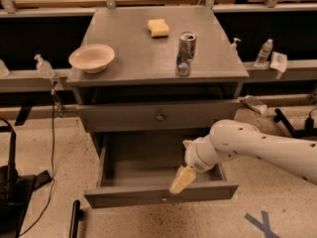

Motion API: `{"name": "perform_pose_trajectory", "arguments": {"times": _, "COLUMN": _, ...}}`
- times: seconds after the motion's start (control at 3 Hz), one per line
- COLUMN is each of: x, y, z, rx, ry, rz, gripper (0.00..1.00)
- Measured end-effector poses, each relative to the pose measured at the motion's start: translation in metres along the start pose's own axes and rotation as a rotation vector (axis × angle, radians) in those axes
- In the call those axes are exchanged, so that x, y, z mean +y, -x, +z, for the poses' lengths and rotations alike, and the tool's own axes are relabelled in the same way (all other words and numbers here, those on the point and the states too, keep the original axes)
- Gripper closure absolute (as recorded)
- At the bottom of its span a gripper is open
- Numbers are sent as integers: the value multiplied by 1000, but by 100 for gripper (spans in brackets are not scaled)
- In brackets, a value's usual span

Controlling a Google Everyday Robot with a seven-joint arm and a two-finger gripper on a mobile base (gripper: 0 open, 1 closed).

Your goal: Close middle drawer

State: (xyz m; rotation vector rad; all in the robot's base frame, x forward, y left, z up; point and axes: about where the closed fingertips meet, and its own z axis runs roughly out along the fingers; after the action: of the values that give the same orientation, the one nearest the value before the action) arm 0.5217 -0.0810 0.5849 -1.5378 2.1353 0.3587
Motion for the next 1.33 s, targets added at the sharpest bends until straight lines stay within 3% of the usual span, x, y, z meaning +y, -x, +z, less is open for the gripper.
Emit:
{"name": "perform_pose_trajectory", "arguments": {"times": 0.33, "x": -12, "y": -47, "z": 20, "rx": 46, "ry": -48, "rz": 3, "gripper": 0}}
{"name": "perform_pose_trajectory", "arguments": {"times": 0.67, "x": -18, "y": -93, "z": 45, "rx": 78, "ry": -37, "rz": -35, "gripper": 0}}
{"name": "perform_pose_trajectory", "arguments": {"times": 1.0, "x": -18, "y": -93, "z": 45, "rx": 78, "ry": -37, "rz": -35, "gripper": 0}}
{"name": "perform_pose_trajectory", "arguments": {"times": 1.33, "x": -16, "y": -96, "z": 58, "rx": 84, "ry": 20, "rz": -83, "gripper": 0}}
